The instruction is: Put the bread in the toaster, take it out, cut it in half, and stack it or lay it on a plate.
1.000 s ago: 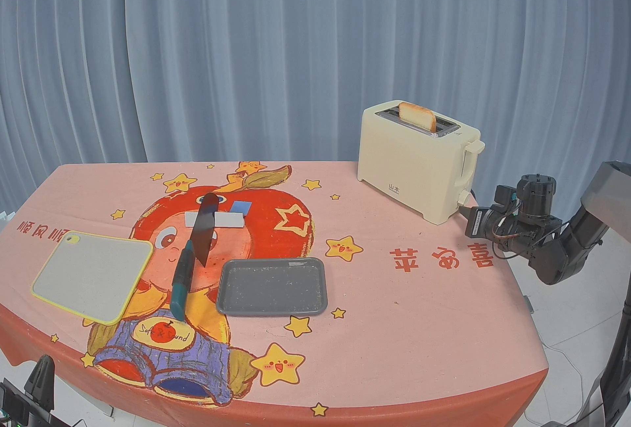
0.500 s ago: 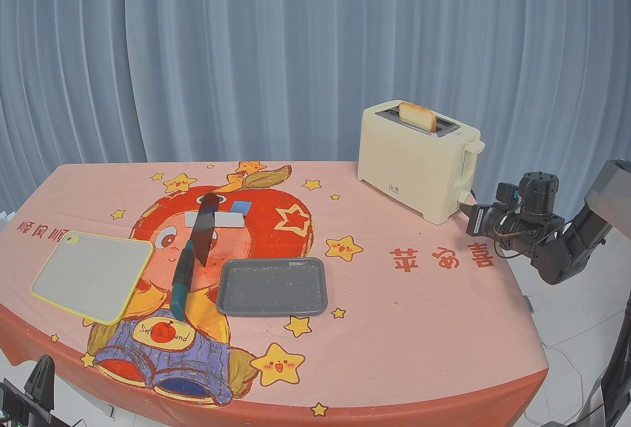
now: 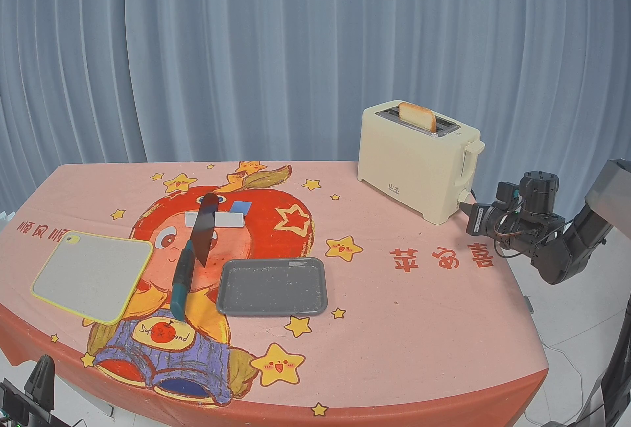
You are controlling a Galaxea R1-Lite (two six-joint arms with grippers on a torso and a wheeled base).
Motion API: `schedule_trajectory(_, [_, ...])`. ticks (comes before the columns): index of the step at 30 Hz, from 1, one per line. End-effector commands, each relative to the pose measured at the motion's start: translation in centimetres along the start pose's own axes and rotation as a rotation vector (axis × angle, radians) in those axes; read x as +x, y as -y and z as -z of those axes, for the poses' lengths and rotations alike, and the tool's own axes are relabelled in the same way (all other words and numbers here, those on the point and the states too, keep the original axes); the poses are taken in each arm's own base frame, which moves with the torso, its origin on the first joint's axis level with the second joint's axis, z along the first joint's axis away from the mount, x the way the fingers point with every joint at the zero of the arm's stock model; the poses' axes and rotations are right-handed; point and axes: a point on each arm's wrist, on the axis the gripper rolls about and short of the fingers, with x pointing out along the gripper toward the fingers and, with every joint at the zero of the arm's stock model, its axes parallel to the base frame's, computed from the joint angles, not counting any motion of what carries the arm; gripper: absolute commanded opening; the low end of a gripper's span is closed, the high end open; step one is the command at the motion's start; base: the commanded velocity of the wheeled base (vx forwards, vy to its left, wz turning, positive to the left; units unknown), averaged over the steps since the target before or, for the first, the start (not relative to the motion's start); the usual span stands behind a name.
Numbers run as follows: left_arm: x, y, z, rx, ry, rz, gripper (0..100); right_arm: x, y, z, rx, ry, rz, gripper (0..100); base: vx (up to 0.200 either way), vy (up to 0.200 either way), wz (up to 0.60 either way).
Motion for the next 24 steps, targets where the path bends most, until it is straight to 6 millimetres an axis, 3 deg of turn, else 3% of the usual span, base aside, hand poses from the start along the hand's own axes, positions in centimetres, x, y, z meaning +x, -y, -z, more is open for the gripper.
schedule_trajectory(1, [0.1,0.0,0.5,0.0,-0.019,-0.001,0,-0.3,-0.2,-0.5,-0.003,0.016,-0.004,0,0.0,0.0,0.0])
schedule_trajectory(20, [0.1,0.0,0.5,0.0,-0.019,-0.001,0,-0.5,-0.4,-0.4,-0.003,0.01,-0.008,0,0.0,0.0,0.0])
schedule_trajectory(24, [0.1,0.0,0.5,0.0,-0.019,-0.001,0,-0.4,-0.6,0.6,-0.006,-0.024,-0.011,0,0.0,0.0,0.0])
